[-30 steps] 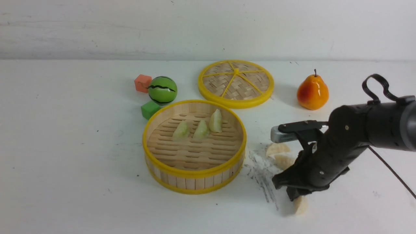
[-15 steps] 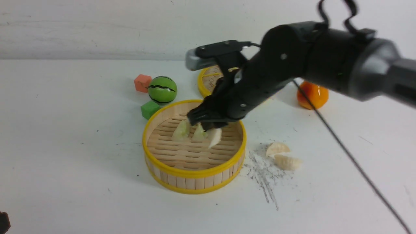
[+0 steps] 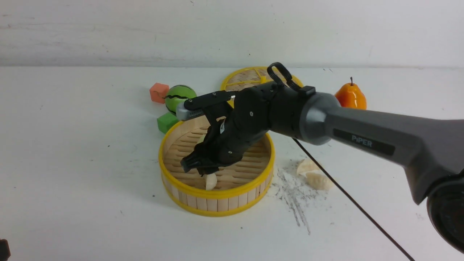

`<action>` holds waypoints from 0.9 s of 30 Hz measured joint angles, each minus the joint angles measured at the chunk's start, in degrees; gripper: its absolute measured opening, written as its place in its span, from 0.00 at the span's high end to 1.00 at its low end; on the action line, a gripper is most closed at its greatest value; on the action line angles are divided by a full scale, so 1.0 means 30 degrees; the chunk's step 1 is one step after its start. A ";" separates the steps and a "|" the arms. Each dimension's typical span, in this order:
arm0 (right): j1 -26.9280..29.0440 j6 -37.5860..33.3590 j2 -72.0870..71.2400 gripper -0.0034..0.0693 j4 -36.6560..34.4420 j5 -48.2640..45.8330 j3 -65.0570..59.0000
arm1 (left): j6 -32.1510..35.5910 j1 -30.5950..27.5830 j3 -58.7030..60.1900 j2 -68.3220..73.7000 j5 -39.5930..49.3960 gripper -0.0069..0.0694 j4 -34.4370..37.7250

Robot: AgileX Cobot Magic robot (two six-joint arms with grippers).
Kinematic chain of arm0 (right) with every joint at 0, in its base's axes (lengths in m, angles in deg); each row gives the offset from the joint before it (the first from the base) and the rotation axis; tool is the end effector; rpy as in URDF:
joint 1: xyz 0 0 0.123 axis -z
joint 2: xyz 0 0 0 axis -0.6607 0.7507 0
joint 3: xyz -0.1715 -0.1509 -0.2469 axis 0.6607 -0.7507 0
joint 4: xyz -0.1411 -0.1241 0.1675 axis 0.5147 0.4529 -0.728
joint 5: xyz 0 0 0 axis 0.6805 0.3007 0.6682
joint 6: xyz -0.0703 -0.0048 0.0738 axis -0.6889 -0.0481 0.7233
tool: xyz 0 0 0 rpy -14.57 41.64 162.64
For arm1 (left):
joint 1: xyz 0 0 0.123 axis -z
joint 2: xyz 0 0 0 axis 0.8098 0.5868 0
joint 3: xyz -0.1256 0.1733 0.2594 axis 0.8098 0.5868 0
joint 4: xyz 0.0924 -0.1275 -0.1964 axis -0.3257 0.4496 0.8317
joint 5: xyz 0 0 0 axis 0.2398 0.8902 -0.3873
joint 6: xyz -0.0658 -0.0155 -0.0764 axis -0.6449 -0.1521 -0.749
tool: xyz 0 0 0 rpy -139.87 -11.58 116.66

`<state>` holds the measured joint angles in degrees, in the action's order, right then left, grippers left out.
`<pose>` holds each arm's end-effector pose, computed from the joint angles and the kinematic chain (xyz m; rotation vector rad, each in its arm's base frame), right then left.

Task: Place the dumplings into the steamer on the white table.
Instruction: 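Place the dumpling in the bamboo steamer basket with the right gripper, then reach for and grasp a dumpling lying on the table beside the steamer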

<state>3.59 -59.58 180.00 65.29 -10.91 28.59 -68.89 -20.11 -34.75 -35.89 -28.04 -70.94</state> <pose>0.4139 0.3363 0.2308 -0.6764 2.4806 0.4790 0.0199 0.0169 0.2640 0.2213 1.8374 -0.3002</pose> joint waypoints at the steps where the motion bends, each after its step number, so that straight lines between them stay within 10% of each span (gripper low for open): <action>1: 0.0000 0.0000 -0.0022 0.50 0.0255 0.0009 0.0019 | 0.0000 0.0000 0.0000 0.0000 0.0000 0.93 0.0000; 7: 0.0270 0.0000 -0.0408 0.39 0.2125 -0.0565 0.1183 | 0.0019 0.0000 0.0015 0.0000 0.0000 0.92 -0.0018; 15: 0.1831 0.0000 -0.0168 0.92 0.3004 -0.2423 0.1829 | 0.0284 0.0000 0.0015 0.0000 0.0000 0.92 -0.0367; 27: 0.1877 -0.0767 0.0660 0.98 0.0077 -0.1932 0.1860 | 0.0284 0.0000 0.0015 0.0000 -0.0018 0.91 -0.0412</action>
<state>9.22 -61.88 181.98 65.52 -16.70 34.17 -68.04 -20.11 -34.71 -35.89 -28.09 -72.18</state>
